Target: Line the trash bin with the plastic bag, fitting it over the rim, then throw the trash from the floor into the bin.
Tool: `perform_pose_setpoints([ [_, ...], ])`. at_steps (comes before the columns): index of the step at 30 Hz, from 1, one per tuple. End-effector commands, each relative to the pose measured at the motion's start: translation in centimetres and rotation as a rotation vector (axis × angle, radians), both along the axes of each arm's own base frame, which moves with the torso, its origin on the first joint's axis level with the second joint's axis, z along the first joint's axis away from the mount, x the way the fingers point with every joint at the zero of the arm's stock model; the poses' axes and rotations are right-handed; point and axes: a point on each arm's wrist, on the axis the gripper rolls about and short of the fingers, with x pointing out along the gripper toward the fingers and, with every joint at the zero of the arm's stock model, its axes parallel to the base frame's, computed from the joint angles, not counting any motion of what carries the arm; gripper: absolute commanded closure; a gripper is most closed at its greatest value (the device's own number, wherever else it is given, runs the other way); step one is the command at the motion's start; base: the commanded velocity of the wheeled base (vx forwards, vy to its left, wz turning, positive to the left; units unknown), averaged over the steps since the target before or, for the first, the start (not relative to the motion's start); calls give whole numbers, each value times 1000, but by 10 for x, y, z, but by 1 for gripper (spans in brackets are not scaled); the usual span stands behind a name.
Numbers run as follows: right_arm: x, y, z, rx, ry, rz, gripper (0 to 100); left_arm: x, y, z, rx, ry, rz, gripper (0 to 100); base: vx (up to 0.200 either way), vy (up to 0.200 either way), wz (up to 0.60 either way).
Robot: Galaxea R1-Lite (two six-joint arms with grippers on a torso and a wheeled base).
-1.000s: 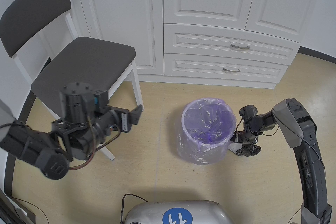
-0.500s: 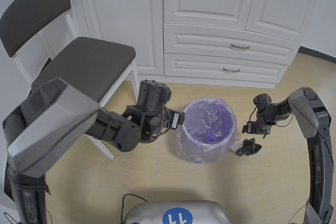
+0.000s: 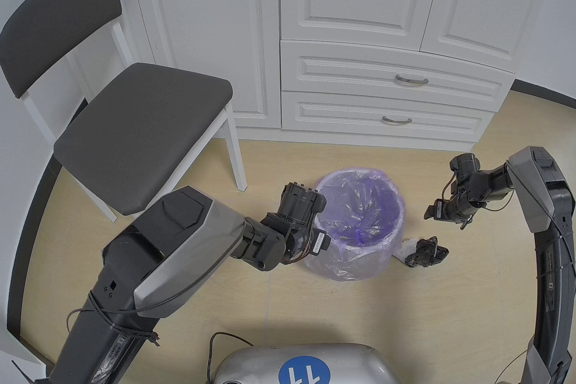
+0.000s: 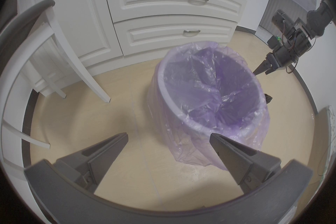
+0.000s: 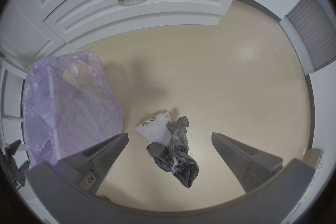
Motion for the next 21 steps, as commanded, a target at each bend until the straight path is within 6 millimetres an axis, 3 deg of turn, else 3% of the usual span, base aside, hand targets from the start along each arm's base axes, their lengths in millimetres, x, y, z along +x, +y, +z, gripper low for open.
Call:
perform_pose_setpoints([
  [1,3,-13,-12,21,11,-14,0,2,-1,-16,1,20,16,0,0,0,0],
  [9,6,-19,-26,43,25,-13,0,8,3,-18,-7,19,38,0,0,0,0],
  [14,6,-20,-34,47,36,-20,0,19,13,-29,6,25,60,0,0,0,0],
  [16,9,-22,-41,52,39,-30,0,45,31,-43,12,11,102,0,0,0,0],
  [19,10,-23,-44,52,38,-33,0,58,39,-51,8,9,122,0,0,0,0],
  [20,10,-24,-46,53,41,-36,0,63,47,-70,22,34,133,0,0,0,0],
  [21,10,-25,-46,54,40,-38,0,65,53,-76,24,46,123,0,0,0,0],
])
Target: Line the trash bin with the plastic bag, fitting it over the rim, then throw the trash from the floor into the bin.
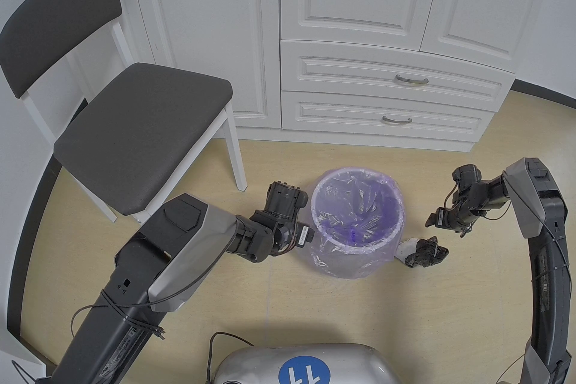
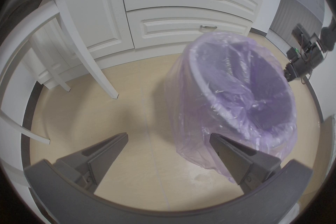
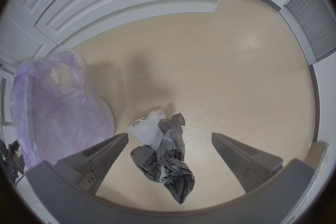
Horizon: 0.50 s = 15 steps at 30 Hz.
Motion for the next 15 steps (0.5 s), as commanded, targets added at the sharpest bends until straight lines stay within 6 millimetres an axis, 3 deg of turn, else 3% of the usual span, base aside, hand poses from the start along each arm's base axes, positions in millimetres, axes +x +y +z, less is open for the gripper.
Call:
perform_pose_setpoints([
  [1,1,-4,-13,4,15,-12,0,27,34,-51,16,63,3,0,0,0,0],
  [9,7,-5,-18,22,-8,-38,0,42,63,-64,-74,67,-59,0,0,0,0],
  [13,16,4,-9,88,-85,-72,0,47,65,-61,-100,11,-45,0,0,0,0],
  [15,23,13,-1,142,-138,-80,0,50,61,-50,-136,-49,-46,0,0,0,0],
])
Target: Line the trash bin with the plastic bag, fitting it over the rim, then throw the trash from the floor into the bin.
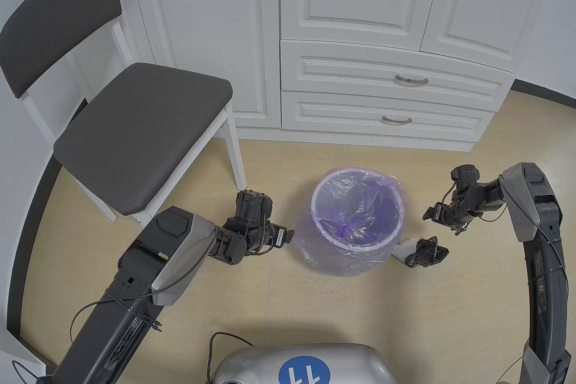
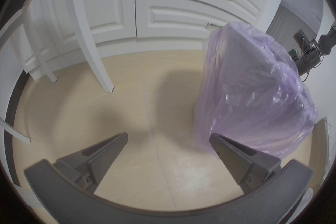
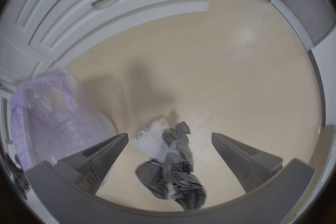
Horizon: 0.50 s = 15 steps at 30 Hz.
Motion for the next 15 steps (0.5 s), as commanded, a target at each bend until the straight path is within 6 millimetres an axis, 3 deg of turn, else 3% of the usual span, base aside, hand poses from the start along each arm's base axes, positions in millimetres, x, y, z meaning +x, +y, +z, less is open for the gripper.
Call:
perform_pose_setpoints([
  [1,11,14,7,52,-69,2,0,4,2,3,-35,-46,17,0,0,0,0],
  [4,21,28,11,99,-122,-16,0,4,-12,32,-132,-102,29,0,0,0,0],
  [8,23,43,-10,122,-113,-6,0,-1,-29,64,-218,-152,46,0,0,0,0],
  [11,27,55,-12,145,-162,45,0,-4,-33,81,-219,-181,68,0,0,0,0],
  [13,27,57,-14,151,-163,53,0,-6,-34,82,-216,-178,69,0,0,0,0],
  [15,26,61,-26,140,-146,87,0,-13,-32,90,-206,-167,70,0,0,0,0],
])
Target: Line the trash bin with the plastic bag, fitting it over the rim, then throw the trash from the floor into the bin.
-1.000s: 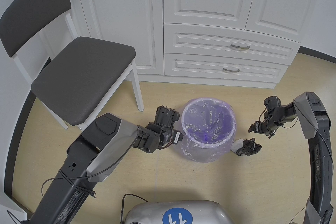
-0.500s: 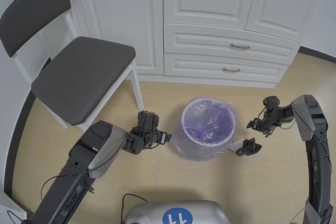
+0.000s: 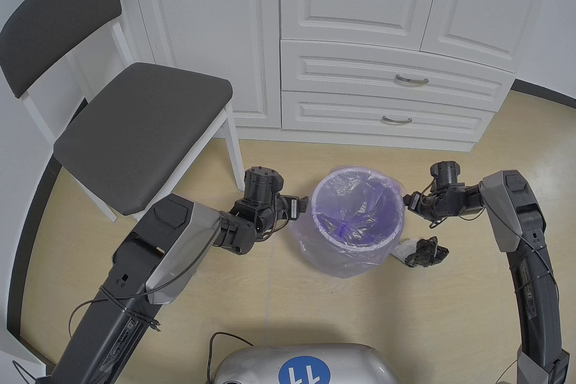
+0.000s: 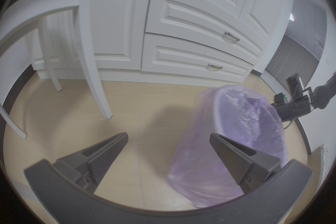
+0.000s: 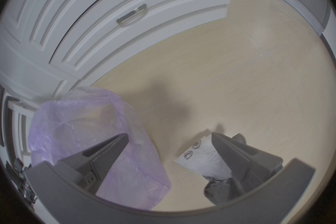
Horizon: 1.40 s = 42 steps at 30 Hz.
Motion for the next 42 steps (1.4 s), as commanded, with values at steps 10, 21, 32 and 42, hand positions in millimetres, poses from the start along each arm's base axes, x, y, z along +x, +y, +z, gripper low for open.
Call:
perform_pose_setpoints([
  [10,-14,15,-57,-162,160,198,0,-46,19,47,-24,-60,2,0,0,0,0],
  [21,-5,2,0,-149,59,78,0,-90,23,88,-54,-107,-34,0,0,0,0],
  [32,-109,-18,179,-209,-91,73,0,-188,44,140,-30,-61,-118,0,0,0,0],
  [42,-169,-30,172,-207,21,50,0,-240,83,150,-24,-27,-58,0,0,0,0],
])
